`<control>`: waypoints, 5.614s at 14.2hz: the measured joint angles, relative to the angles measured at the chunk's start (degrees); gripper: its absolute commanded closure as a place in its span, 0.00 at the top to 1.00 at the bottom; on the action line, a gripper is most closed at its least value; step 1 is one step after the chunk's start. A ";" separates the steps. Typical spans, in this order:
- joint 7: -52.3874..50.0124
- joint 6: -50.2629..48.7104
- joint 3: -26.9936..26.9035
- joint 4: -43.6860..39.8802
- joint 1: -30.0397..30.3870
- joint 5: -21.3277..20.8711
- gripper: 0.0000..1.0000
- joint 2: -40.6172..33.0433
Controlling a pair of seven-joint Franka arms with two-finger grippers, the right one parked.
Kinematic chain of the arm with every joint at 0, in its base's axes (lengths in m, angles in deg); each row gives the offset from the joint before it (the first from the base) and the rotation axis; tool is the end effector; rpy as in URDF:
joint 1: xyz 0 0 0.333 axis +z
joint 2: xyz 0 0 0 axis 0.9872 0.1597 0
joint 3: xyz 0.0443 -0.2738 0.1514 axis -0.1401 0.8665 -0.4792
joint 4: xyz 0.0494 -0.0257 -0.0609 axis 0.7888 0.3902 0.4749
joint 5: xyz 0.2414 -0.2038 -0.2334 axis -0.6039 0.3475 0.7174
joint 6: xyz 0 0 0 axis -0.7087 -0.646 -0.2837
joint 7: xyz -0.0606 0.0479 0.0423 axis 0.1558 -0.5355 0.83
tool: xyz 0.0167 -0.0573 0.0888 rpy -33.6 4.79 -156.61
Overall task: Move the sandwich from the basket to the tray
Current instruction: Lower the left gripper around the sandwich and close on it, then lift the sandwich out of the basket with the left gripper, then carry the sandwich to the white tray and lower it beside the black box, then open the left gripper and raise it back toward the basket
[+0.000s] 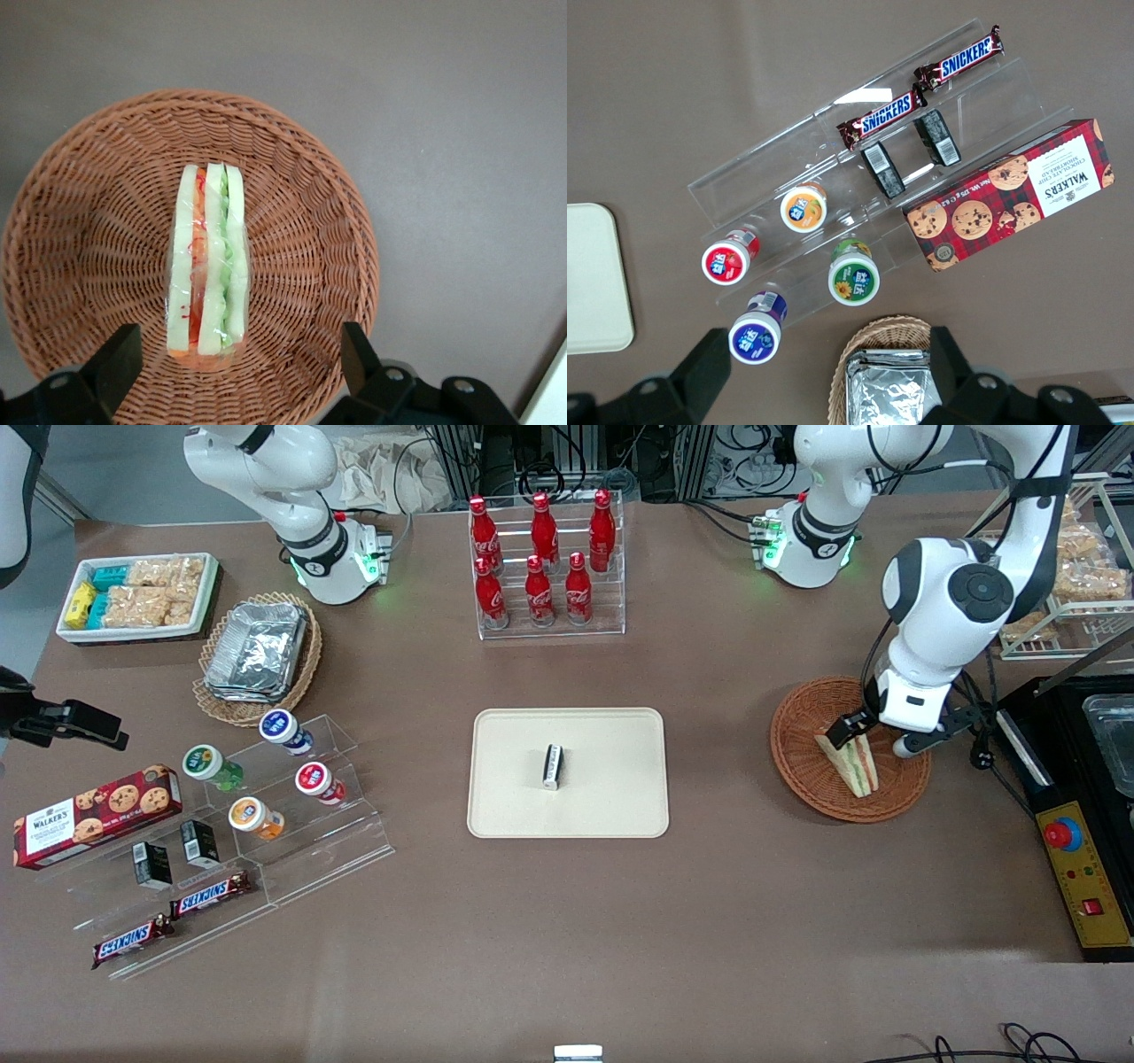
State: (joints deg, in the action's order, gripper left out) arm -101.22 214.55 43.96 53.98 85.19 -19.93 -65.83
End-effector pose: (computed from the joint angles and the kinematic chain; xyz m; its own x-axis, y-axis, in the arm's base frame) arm 0.4746 -0.0565 0.3310 0.8968 0.4314 0.0979 0.4305 -0.9020 0.0321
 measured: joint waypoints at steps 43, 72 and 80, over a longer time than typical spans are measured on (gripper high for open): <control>14.67 -35.45 1.98 -32.37 -18.36 4.59 0.00 -0.08; -8.75 5.69 0.60 -29.86 -29.99 -5.67 1.00 34.38; -2.17 -23.16 0.23 -40.52 -24.56 -6.30 1.00 18.70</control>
State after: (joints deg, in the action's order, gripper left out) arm -103.38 191.39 44.19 13.46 60.63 -26.23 -47.13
